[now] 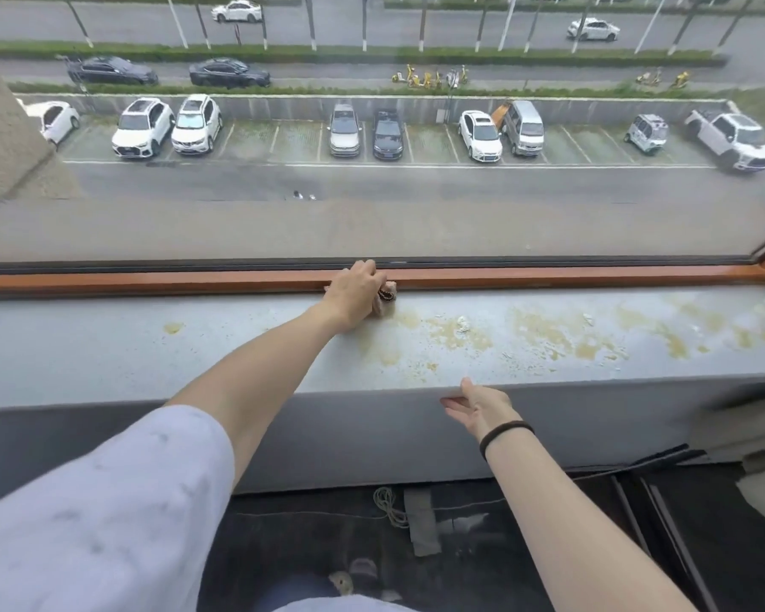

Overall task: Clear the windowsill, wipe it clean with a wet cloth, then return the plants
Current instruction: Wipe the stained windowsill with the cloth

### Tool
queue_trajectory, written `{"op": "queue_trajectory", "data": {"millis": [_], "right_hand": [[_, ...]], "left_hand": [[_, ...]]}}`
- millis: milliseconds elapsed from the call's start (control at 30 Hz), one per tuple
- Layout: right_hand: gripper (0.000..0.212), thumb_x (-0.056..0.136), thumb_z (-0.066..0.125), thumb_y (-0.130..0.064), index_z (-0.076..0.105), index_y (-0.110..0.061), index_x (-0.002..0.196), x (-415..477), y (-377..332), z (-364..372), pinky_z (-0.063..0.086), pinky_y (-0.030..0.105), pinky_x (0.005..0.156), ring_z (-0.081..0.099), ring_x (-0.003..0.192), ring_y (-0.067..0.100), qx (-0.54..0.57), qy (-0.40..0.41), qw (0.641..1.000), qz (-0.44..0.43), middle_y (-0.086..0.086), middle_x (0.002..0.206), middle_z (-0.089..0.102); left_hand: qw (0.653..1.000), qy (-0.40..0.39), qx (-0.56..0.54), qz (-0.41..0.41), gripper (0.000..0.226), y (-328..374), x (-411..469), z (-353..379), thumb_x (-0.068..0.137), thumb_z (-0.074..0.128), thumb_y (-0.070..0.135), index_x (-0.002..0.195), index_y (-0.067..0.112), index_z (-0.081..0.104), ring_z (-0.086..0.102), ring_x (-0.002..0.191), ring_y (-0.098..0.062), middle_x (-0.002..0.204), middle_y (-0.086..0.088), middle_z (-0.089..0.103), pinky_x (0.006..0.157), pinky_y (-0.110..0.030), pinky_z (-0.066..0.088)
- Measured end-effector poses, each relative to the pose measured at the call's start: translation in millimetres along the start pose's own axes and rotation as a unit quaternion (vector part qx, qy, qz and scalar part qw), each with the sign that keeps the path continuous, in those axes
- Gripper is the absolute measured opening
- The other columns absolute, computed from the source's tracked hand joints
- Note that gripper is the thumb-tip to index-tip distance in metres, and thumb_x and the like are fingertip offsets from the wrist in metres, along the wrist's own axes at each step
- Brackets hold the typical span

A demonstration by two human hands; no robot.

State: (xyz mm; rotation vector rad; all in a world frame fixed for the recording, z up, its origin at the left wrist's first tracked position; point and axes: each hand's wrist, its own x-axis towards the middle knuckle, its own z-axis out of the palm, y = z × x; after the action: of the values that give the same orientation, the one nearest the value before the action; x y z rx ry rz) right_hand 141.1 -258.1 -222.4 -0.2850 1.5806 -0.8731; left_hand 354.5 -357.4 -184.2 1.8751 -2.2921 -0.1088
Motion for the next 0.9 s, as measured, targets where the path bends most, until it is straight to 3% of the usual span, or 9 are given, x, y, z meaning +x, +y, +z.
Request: {"op": "queue_trajectory", "data": {"millis": [200, 333, 467, 533, 667, 800, 900], "right_hand": [[0.031, 0.096, 0.050, -0.004, 0.048, 0.014, 0.121, 5, 3, -5, 0.051, 0.046, 0.088, 0.062, 0.104, 0.041, 0.006, 0.009, 1.000, 0.003, 0.030, 0.121, 0.054], [0.024, 0.096, 0.051, -0.006, 0.050, 0.009, 0.115, 5, 4, -10, 0.048, 0.050, 0.094, 0.060, 0.108, 0.040, 0.009, -0.002, 1.000, 0.006, 0.029, 0.120, 0.056], [0.032, 0.096, 0.052, -0.009, 0.048, 0.008, 0.123, 5, 7, -14, 0.050, 0.047, 0.085, 0.063, 0.096, 0.034, 0.005, -0.006, 1.000, -0.005, 0.026, 0.119, 0.059], [0.031, 0.096, 0.052, -0.009, 0.048, 0.005, 0.123, 4, 5, -16, 0.049, 0.047, 0.082, 0.063, 0.095, 0.033, 0.013, -0.008, 1.000, 0.003, 0.025, 0.120, 0.059], [0.020, 0.096, 0.052, -0.008, 0.049, 0.002, 0.113, 4, 4, -18, 0.047, 0.048, 0.086, 0.061, 0.105, 0.035, 0.015, -0.028, 0.999, 0.012, 0.025, 0.121, 0.058], [0.015, 0.097, 0.049, -0.004, 0.049, 0.008, 0.105, 5, 0, -20, 0.046, 0.046, 0.090, 0.055, 0.116, 0.041, 0.029, -0.046, 0.999, 0.009, 0.032, 0.127, 0.051], [0.013, 0.097, 0.047, -0.003, 0.049, 0.005, 0.087, 3, -4, -23, 0.042, 0.049, 0.101, 0.051, 0.119, 0.044, 0.032, -0.074, 0.997, 0.012, 0.033, 0.127, 0.049]], "left_hand": [[0.997, -0.009, -0.079, 0.006, 0.050, -5, -11, 27, 0.085, 0.039, -0.005, 0.127, 0.016, 0.057, 0.044, 0.107, -0.026, 0.116, -0.007, 0.052, 0.078, -0.039, 0.045], [0.975, -0.074, -0.188, 0.089, 0.044, -1, -24, 27, 0.082, 0.042, -0.009, 0.113, 0.010, 0.067, 0.053, 0.105, -0.027, 0.110, -0.009, 0.058, 0.083, -0.038, 0.045], [0.982, -0.003, -0.188, 0.024, 0.033, -14, -10, 12, 0.092, 0.047, 0.001, 0.117, 0.013, 0.065, 0.051, 0.103, -0.026, 0.106, -0.011, 0.054, 0.081, -0.037, 0.043], [0.990, -0.030, -0.135, -0.014, 0.040, -19, -11, 14, 0.093, 0.043, 0.005, 0.125, 0.022, 0.059, 0.047, 0.108, -0.026, 0.109, -0.010, 0.049, 0.080, -0.037, 0.041], [0.995, -0.087, -0.051, 0.000, 0.050, 3, -43, 20, 0.092, 0.046, 0.011, 0.137, 0.032, 0.047, 0.041, 0.109, -0.026, 0.114, -0.008, 0.043, 0.077, -0.037, 0.042], [0.980, -0.122, -0.113, 0.111, 0.048, 29, -80, 26, 0.091, 0.044, 0.004, 0.131, 0.028, 0.055, 0.042, 0.102, -0.021, 0.113, -0.006, 0.044, 0.078, -0.038, 0.045], [0.968, -0.061, -0.219, 0.104, 0.039, 20, -80, 24, 0.089, 0.045, -0.006, 0.118, 0.013, 0.065, 0.052, 0.093, -0.019, 0.104, -0.007, 0.053, 0.061, -0.029, 0.041]]}}
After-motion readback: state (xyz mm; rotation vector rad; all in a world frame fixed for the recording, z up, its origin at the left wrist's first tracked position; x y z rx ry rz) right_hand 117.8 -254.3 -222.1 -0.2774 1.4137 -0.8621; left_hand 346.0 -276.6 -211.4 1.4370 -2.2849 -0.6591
